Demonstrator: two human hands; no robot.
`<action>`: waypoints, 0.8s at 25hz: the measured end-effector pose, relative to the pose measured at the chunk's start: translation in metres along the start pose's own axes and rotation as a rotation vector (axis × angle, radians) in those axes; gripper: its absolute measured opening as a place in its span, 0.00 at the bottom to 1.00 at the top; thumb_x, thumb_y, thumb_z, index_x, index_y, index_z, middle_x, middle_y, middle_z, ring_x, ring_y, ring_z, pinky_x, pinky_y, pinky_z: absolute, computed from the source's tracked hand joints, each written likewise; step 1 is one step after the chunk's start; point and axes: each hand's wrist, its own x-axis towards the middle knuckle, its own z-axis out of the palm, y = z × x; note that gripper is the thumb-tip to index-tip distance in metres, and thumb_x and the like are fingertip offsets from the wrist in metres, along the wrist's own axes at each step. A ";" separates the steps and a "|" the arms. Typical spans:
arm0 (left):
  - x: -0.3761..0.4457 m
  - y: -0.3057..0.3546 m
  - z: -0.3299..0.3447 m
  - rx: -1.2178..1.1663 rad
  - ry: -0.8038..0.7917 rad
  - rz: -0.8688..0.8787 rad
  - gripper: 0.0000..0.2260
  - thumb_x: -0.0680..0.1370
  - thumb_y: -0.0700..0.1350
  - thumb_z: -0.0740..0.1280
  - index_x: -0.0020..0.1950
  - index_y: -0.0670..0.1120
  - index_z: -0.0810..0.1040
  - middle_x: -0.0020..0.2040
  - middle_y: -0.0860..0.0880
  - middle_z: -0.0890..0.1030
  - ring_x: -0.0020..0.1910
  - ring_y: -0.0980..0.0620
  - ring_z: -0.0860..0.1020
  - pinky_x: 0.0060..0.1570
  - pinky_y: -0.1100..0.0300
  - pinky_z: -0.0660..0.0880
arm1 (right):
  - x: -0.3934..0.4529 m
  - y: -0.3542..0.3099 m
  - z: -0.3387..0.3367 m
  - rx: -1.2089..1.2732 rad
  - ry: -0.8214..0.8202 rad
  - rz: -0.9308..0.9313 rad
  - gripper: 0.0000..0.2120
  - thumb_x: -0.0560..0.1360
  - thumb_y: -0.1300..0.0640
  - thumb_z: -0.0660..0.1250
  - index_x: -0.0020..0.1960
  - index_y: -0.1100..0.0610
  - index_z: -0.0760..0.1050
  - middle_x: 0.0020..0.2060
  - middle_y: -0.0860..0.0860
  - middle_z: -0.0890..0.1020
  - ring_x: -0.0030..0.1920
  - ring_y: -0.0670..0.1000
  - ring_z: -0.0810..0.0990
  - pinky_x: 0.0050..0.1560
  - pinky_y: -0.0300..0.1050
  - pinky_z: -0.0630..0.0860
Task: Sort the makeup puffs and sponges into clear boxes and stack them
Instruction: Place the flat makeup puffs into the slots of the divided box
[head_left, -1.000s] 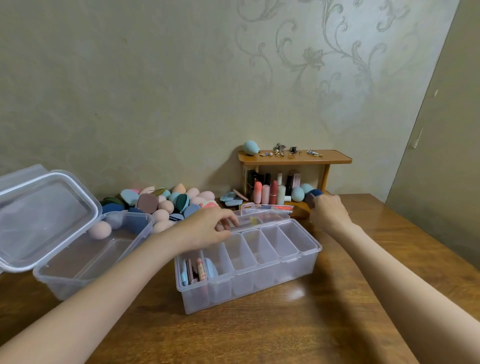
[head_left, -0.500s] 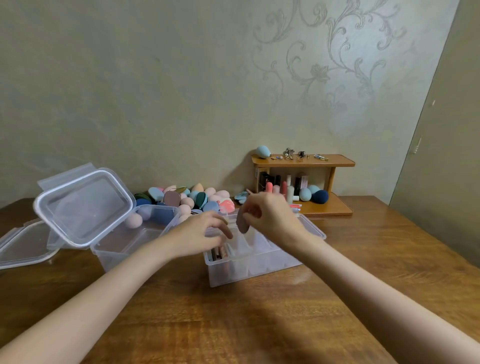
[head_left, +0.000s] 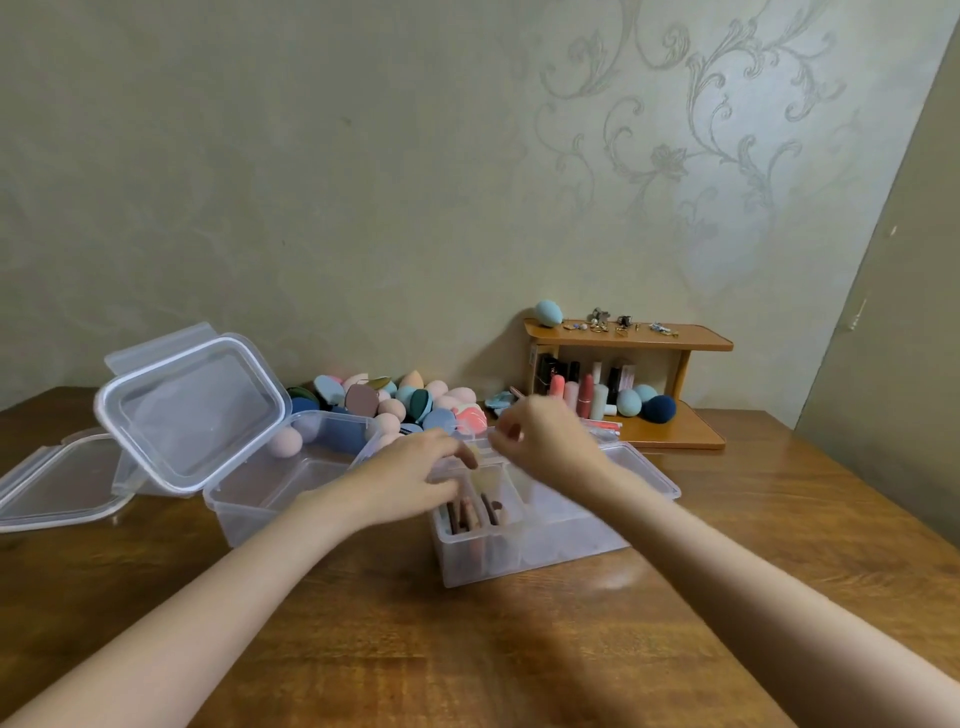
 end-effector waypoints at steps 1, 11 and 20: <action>0.003 -0.005 0.000 -0.015 0.022 -0.022 0.11 0.78 0.45 0.62 0.60 0.53 0.75 0.59 0.51 0.75 0.58 0.55 0.74 0.58 0.57 0.75 | 0.016 0.006 -0.002 0.021 0.033 0.036 0.13 0.76 0.59 0.62 0.44 0.67 0.81 0.42 0.62 0.84 0.44 0.59 0.82 0.51 0.51 0.76; 0.012 -0.025 0.007 -0.028 0.030 -0.002 0.09 0.78 0.45 0.61 0.58 0.52 0.74 0.55 0.54 0.76 0.55 0.57 0.74 0.57 0.56 0.75 | 0.143 0.052 0.072 -0.053 -0.421 0.274 0.16 0.75 0.54 0.61 0.60 0.60 0.78 0.57 0.55 0.80 0.56 0.55 0.77 0.62 0.46 0.70; 0.011 -0.025 0.006 0.060 0.036 0.012 0.12 0.78 0.45 0.62 0.62 0.53 0.72 0.60 0.52 0.76 0.58 0.56 0.74 0.60 0.56 0.74 | 0.103 0.036 0.021 0.296 -0.023 0.202 0.09 0.74 0.63 0.64 0.49 0.63 0.82 0.43 0.55 0.83 0.43 0.50 0.76 0.43 0.41 0.73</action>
